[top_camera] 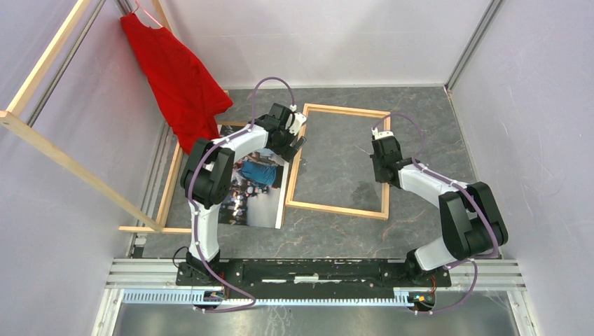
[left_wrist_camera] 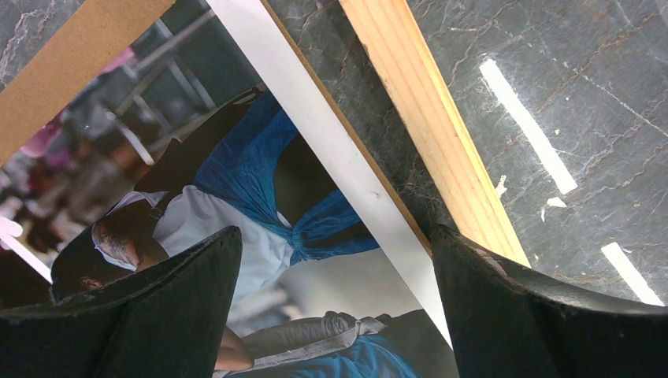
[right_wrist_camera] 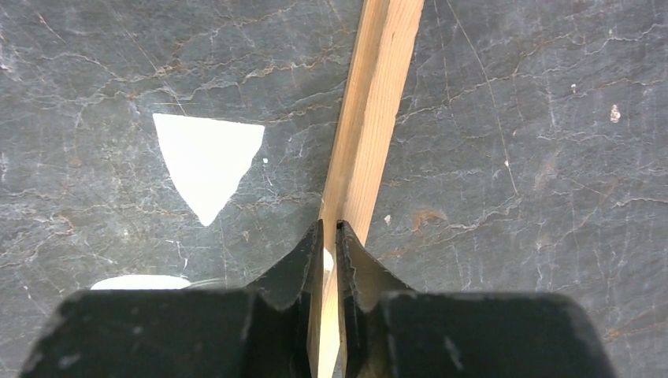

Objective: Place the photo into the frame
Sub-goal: Place the photo frame item in the photo frame.

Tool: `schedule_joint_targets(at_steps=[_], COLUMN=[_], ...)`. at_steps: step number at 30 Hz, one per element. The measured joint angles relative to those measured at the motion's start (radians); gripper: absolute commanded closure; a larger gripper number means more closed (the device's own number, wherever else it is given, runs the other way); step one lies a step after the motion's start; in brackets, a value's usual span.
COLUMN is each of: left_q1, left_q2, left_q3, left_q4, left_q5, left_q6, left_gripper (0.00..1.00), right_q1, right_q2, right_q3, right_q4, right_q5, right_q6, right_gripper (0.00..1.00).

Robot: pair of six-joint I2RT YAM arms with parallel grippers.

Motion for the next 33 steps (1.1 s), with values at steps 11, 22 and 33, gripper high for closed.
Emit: schedule_joint_targets(at_steps=[11, 22, 33], left_q1=[0.0, -0.016, -0.02], left_q2=[0.0, 0.0, -0.002], left_q3=[-0.001, -0.003, -0.01], left_q4=[0.0, 0.009, 0.017], left_q5=[0.0, 0.013, 0.018], left_q6=[0.0, 0.0, 0.0], left_gripper=[0.04, 0.04, 0.04], right_q1=[0.049, 0.089, -0.079], right_q2=[0.024, -0.021, -0.083], right_q3=[0.011, 0.069, 0.109], right_q4=[-0.008, -0.088, -0.088], right_q5=[0.089, -0.316, -0.377], right_q6=[-0.002, 0.082, 0.144], right_gripper=[0.89, 0.79, 0.14])
